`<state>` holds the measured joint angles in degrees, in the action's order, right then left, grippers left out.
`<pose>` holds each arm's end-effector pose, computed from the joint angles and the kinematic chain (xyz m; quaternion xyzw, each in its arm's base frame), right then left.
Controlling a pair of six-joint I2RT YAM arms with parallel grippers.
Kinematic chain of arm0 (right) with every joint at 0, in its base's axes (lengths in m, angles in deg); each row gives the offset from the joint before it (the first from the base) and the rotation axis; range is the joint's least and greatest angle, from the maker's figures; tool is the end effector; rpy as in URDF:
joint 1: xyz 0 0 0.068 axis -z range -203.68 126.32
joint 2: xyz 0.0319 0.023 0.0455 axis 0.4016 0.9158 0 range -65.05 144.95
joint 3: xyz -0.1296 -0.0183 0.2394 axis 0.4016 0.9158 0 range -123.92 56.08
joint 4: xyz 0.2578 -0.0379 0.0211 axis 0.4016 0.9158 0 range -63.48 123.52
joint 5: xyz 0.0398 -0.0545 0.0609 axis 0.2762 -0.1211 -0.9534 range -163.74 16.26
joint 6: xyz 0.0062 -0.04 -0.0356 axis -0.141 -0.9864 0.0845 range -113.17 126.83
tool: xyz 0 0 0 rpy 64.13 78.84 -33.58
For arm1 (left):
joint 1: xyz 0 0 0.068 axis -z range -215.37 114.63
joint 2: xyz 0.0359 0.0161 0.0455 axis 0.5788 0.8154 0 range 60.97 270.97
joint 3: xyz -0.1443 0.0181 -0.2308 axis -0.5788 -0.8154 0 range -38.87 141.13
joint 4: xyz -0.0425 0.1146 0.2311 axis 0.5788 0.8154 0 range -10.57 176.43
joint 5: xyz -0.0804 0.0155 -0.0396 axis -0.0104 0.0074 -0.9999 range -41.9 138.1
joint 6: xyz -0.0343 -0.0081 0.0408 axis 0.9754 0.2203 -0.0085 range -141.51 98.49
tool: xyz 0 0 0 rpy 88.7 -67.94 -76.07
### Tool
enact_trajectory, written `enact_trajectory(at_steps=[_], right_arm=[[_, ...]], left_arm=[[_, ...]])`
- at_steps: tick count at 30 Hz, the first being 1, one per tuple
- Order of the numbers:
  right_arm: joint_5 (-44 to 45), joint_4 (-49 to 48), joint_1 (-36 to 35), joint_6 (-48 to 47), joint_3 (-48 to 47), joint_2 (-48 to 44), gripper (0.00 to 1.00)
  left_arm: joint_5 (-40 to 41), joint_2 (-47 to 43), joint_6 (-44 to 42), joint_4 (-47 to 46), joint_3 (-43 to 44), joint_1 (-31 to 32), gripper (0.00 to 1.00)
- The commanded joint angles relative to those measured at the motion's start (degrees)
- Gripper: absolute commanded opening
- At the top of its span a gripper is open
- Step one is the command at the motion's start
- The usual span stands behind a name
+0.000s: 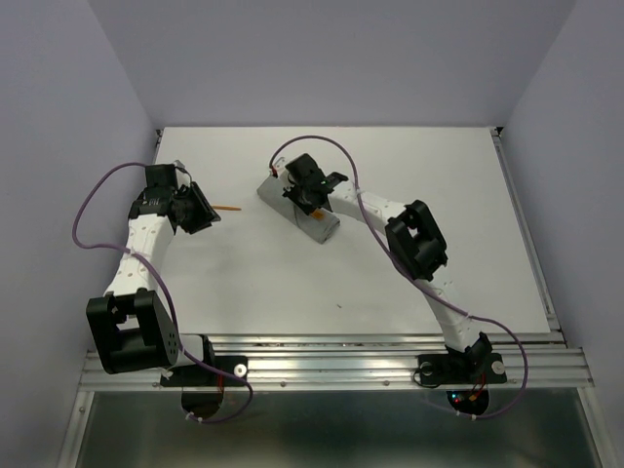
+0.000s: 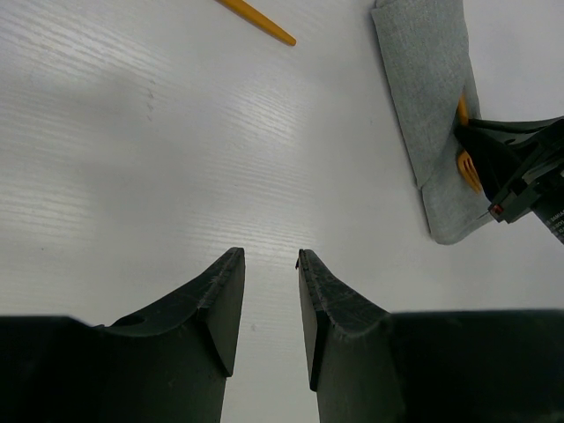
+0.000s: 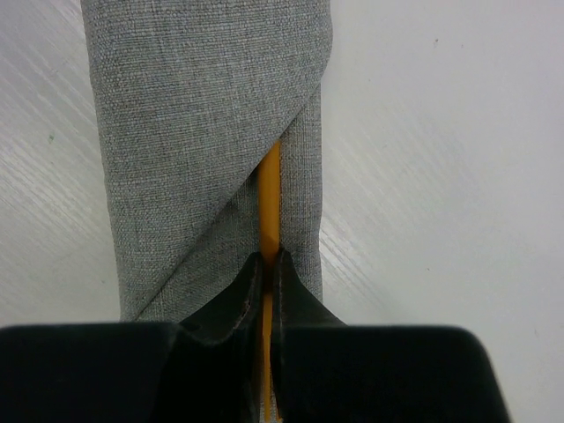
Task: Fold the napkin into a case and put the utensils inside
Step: Stuff the fork into the folded napkin.
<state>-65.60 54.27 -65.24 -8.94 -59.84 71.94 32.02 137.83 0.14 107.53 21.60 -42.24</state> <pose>0.4037 0.3512 0.1793 -0.4260 0.8313 0.0136 0.3568 0.2883 0.0249 0.2832 -0.1725 0.8983 -0.1771 0.3632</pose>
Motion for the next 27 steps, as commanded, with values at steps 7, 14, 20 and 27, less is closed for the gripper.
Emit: enact_trajectory(at_steps=[7,14,20,27], right_arm=[[0.6,-1.0,0.4,-2.2,-3.1,0.4,0.01],[0.9,-0.9,0.4,-2.0,-2.6,0.0,0.31],[0.8,-1.1,0.4,-1.5,-0.2,-3.4,0.5],[3.5,-1.6,0.4,-0.5,5.4,-9.1,0.6]], left_arm=[[-0.6,-0.2,-0.6,-0.8,-0.6,-0.3,0.42],[-0.7,0.1,-0.4,-1.3,-1.1,-0.3,0.42],[0.3,1.9,0.1,-3.0,-0.4,-0.3,0.53],[3.2,9.7,3.7,-6.3,3.9,-0.3,0.53]])
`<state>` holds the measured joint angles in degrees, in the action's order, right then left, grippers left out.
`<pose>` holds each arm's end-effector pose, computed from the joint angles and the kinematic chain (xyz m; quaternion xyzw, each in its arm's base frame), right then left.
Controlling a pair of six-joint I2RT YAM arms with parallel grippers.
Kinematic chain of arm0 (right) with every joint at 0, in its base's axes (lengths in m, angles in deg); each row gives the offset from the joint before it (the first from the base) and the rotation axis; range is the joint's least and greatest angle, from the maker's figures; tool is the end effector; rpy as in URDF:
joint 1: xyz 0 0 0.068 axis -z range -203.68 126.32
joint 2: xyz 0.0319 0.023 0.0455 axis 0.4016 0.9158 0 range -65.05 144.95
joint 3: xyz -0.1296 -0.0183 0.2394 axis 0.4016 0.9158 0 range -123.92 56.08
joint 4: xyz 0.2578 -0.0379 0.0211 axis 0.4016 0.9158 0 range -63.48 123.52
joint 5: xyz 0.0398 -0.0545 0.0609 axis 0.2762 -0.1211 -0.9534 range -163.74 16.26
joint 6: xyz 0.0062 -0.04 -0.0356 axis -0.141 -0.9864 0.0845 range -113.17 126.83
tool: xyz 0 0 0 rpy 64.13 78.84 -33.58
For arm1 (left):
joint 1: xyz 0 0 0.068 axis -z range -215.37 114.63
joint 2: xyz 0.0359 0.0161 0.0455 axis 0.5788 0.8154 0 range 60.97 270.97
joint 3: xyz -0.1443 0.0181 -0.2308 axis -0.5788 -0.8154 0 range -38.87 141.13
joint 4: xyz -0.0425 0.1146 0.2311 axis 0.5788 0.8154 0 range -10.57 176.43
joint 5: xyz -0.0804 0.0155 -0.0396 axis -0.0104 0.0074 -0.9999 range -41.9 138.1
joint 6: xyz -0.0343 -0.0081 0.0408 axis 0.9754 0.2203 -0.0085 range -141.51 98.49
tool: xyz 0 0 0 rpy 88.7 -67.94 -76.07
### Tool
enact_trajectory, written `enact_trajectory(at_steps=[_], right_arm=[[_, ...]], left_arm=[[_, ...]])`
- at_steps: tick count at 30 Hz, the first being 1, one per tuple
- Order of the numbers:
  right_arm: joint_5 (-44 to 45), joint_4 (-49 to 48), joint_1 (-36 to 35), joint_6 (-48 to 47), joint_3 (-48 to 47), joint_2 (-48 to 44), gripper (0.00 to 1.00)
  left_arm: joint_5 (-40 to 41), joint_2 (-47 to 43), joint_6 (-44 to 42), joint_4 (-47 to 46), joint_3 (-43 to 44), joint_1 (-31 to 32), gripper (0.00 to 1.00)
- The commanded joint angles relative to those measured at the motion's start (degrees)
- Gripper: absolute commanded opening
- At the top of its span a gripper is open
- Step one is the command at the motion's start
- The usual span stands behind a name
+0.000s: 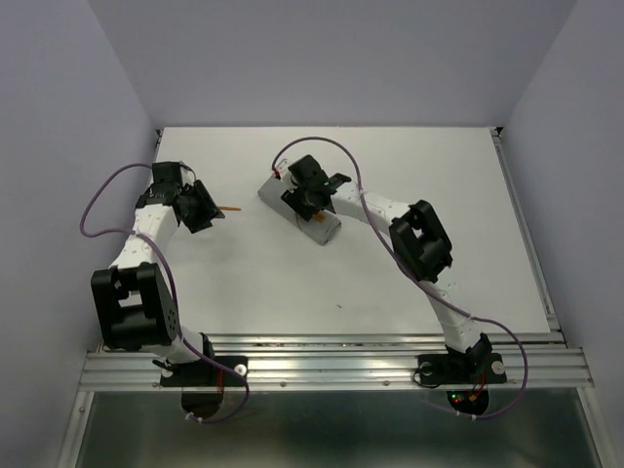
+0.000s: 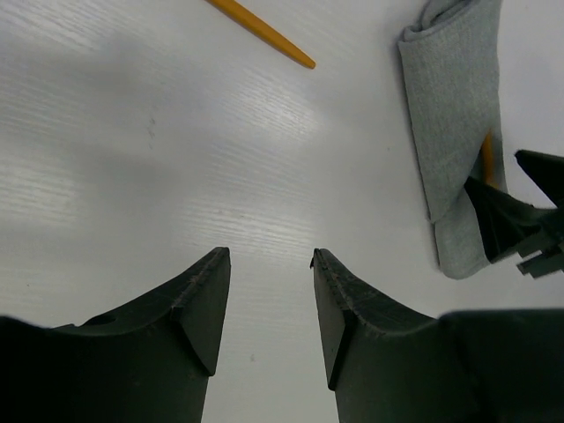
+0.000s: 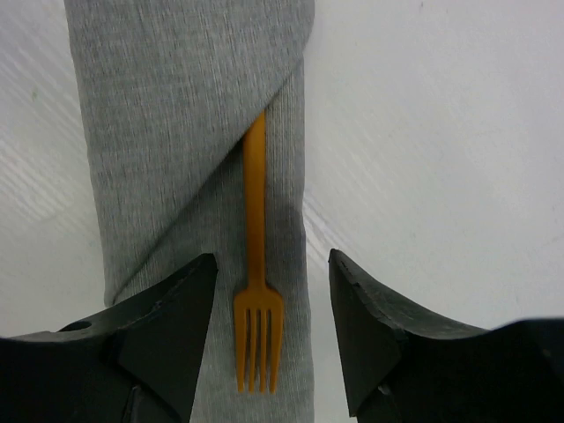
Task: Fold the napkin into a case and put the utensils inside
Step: Stuff the fork into the folded napkin, then move the knife to the corner of the board.
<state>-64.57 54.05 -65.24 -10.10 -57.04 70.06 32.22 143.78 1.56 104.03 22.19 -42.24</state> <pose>0.3984 0.3457 0.1807 -0.4328 0.8296 0.0003 0.3529 0.3104 0.0277 0.2621 -0.1879 0.9015 -0.1788 0.3465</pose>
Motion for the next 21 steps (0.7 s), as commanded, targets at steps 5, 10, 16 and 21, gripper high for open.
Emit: enact_trajectory(at_steps=[5,10,16,21], right_arm=[[5.2,-2.2,0.4,1.0,9.5,-14.4,0.7],[4.5,-6.0,1.0,4.4,19.2,-24.1,0.75],[3.0,-9.6,1.0,9.2,29.3,-32.6,0.76],[2.2,-10.1,1.0,11.3,35.4,-35.8,0.76]], left_arm=[[6.6,9.8,6.9,-6.1,6.7,-0.3,0.53],[11.3,20.3,7.6,-4.3,16.6,-0.3,0.5],[18.2,30.4,5.8,0.7,29.6,-0.4,0.52],[21.5,39.2,5.2,2.5,37.1,-0.5,0.52]])
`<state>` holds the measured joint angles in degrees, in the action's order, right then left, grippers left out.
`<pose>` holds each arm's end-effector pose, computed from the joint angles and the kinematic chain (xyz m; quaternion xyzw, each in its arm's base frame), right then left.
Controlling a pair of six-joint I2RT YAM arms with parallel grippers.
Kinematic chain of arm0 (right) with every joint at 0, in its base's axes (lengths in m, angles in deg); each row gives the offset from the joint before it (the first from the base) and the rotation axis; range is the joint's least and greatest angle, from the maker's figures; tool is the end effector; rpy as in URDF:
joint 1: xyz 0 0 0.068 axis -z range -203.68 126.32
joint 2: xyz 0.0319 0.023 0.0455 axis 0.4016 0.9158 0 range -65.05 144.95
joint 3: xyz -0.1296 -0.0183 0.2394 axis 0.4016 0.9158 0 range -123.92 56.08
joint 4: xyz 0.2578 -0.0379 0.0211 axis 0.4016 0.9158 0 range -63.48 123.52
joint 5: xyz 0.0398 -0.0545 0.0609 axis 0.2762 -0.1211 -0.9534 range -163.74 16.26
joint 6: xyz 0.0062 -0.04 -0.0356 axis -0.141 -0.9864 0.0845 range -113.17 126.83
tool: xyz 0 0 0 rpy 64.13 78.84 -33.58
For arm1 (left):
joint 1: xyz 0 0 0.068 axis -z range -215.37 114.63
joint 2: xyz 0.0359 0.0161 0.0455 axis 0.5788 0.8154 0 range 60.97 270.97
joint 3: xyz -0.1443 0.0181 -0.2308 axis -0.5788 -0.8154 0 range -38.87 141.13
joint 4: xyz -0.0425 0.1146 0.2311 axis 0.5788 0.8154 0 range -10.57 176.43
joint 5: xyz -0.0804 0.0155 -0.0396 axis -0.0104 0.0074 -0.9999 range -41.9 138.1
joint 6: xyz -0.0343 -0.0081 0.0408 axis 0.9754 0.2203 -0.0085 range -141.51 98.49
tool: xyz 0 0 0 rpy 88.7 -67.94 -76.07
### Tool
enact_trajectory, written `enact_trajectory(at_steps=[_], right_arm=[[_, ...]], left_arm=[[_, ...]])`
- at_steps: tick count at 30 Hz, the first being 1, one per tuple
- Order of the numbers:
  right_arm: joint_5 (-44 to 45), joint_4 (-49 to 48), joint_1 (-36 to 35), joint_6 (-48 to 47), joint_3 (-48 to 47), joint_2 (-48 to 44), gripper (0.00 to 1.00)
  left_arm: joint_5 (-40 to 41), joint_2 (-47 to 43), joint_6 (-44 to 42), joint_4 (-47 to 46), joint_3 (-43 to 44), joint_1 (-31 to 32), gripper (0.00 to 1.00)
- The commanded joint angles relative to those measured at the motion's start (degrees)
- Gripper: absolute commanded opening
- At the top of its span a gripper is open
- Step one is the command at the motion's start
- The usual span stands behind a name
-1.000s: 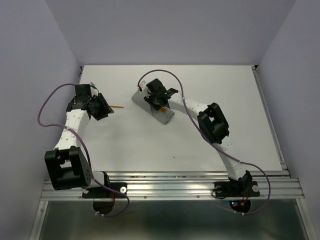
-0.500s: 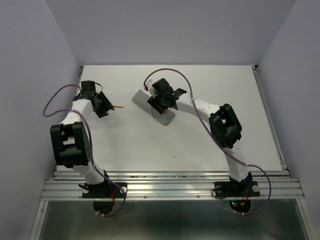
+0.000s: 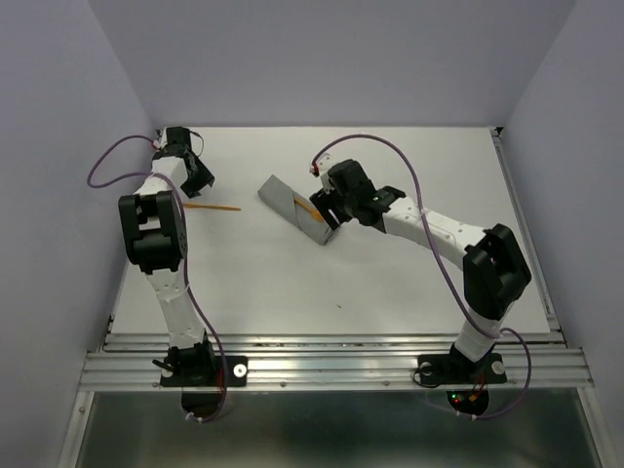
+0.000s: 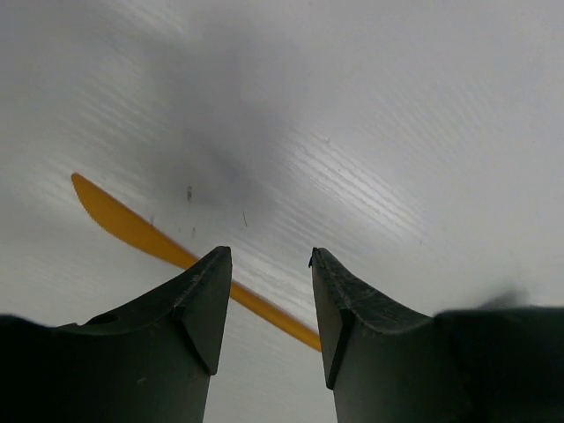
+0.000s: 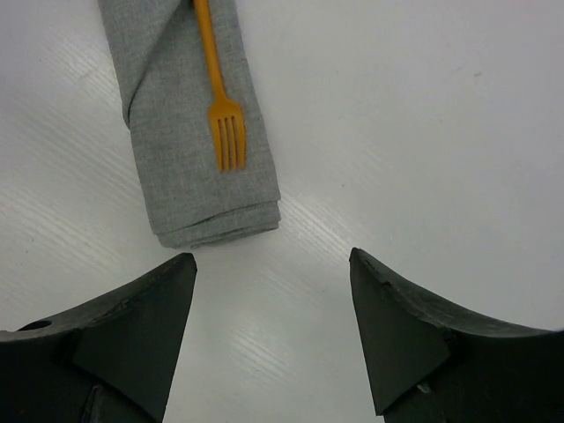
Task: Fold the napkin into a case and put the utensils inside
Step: Move the knife to the corner of the board.
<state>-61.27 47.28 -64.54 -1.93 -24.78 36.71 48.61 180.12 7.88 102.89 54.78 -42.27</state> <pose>0.3115 0.2593 0.2684 -0.3402 0.8419 0.0174 0.4186 0.4641 0.0566 0.2101 -0.2932 0.8895 -0.0642 0.3446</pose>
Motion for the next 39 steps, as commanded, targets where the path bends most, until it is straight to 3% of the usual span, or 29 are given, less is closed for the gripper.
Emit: enact_trajectory(at_steps=[1,5,11,18,25,29,32,39], right_arm=[[-1.6,-3.4,0.3,3.7,3.7,-2.8,0.76],[-2.4,-3.4,0.3,5.2,5.4,-4.9,0.76],[-2.6,-3.2,0.3,8.6,6.1,-7.6,0.77],[-3.0,-1.6,0.3,15.1,6.1,-9.5,0.8],[-6.5,0.8,0.3,20.2,5.2,-9.5,0.8],[-7.7,1.3,-1.8,22.1,3.9,-7.5,0.81],[-6.8,1.4,-3.7,22.0,2.6,-5.6,0.81],[-7.4,0.9,-4.2,22.4,1.9,-4.1,0.81]], left_arm=[[5.5,4.2,-1.3,4.5,7.2,-0.5,0.52],[6.8,10.1,-1.7,8.7,10.6,-0.5,0.52],[4.1,2.8,0.5,2.2,-5.9,-0.4,0.51],[-0.2,-11.9,3.5,-3.9,-28.8,1.5,0.51],[-0.2,-24.0,9.8,-5.1,-44.3,13.6,0.51],[-2.8,-28.6,10.6,-5.2,-45.6,15.4,0.51],[3.8,-30.4,8.4,-1.8,-42.3,15.2,0.51],[4.0,-26.8,6.7,-1.6,-37.0,9.3,0.52]])
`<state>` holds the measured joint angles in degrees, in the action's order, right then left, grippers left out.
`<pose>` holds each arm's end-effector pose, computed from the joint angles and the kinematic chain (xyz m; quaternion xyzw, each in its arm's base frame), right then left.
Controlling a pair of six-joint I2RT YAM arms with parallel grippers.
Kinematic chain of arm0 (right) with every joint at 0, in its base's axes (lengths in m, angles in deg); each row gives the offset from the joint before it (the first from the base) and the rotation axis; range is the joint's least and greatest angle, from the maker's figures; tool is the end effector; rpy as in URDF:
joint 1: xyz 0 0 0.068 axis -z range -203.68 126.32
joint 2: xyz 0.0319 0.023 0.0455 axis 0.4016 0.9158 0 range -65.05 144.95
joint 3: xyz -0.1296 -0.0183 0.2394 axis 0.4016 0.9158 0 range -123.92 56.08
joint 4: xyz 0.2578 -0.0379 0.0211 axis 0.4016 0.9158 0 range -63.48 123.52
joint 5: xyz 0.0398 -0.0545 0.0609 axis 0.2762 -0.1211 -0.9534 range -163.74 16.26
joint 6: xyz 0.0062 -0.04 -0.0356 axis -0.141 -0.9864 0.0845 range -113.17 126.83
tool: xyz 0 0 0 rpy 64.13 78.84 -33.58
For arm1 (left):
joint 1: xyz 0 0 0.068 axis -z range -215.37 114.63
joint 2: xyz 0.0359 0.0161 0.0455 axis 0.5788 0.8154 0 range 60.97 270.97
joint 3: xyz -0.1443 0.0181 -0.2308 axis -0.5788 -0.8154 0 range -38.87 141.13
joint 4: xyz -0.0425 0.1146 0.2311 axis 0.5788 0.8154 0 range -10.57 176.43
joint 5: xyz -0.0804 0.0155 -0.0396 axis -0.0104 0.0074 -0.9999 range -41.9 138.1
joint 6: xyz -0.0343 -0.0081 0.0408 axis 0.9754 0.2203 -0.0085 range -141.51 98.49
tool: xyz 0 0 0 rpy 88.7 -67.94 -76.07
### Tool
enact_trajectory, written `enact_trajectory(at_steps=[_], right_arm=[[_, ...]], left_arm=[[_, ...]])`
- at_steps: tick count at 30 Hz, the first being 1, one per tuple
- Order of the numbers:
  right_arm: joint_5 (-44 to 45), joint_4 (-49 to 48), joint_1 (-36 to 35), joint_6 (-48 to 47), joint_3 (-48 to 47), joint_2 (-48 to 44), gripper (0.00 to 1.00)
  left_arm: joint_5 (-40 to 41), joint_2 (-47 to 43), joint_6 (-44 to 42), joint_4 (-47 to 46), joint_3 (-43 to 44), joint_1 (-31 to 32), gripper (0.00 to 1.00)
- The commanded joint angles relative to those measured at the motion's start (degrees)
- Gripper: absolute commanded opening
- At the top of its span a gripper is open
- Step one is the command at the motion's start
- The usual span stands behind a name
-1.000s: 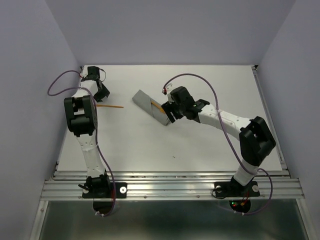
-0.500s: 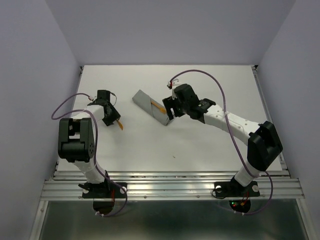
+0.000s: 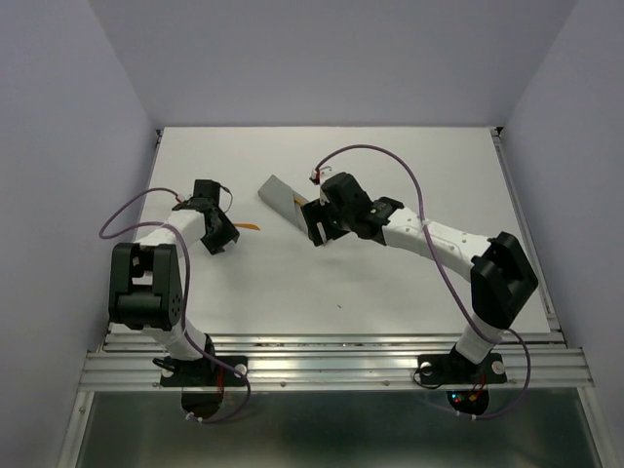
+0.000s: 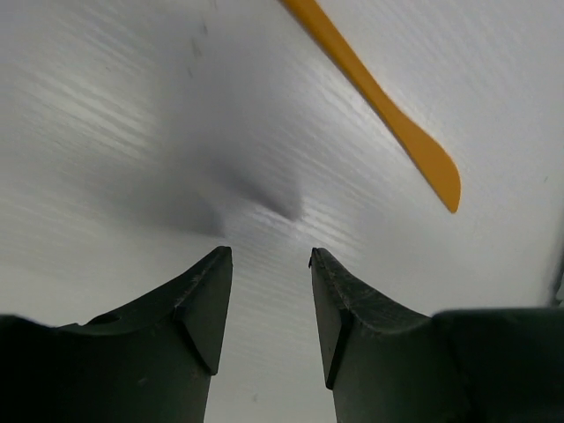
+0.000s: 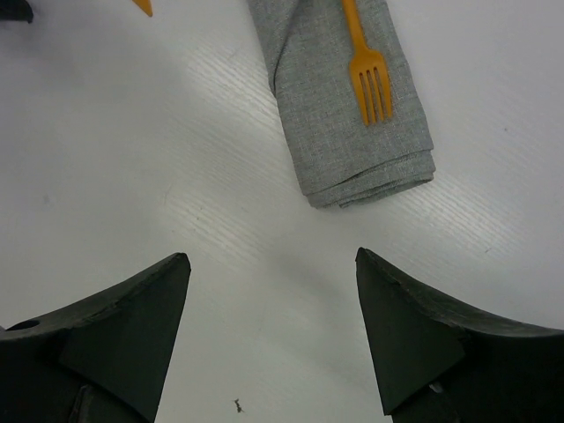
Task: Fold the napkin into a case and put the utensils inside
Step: Move the knife to the corner of the board, then pick up the knife from the corner of the board.
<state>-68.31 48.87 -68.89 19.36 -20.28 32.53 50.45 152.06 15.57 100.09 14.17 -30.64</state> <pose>0.2730 0.2703 0.2671 -0.2403 0.8862 0.1520 0.3658 0.3109 -0.0241 0.1801 -0.2735 0.9231 -0.0777 0.2589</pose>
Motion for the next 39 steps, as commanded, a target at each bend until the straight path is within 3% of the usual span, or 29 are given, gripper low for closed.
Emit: enact_trajectory(at_steps=[1,14,18,25,28,31,34,39], right_arm=[[-0.4,-0.7,-0.4,1.1,-2.6,0.1,0.82],[-1.3,0.0,-0.4,0.5,-2.0,1.7,0.81],[-2.2,-0.1,-0.4,0.0,-1.4,2.1,0.82],[-3.1,-0.5,-0.4,-0.4,-0.5,3.5,0.82],[-3.4,-1.0,-0.4,-0.4,0.0,3.0,0.81],[-3.0,-1.3,-0.4,-0.7,0.8,1.3,0.81],[-2.1,-1.9,-0.4,-0.8,1.8,-0.4,0.82],[-2.1,-2.0,-0.4,-0.4,2.3,-1.6,0.82]], left_arm=[[2.0,2.0,-0.8,1.1,5.4,-3.1,0.52],[3.1,11.3,5.1,2.8,15.8,-2.6,0.54],[4.2,12.6,6.9,2.4,16.9,-2.3,0.6],[7.5,19.5,8.0,6.0,21.5,-0.4,0.58],[7.6,20.7,7.9,6.7,21.4,0.6,0.35],[7.8,20.2,7.0,6.7,19.3,1.7,0.25],[6.7,18.3,6.8,6.5,15.8,2.3,0.03],[5.0,11.6,9.1,5.8,7.0,5.5,0.0]])
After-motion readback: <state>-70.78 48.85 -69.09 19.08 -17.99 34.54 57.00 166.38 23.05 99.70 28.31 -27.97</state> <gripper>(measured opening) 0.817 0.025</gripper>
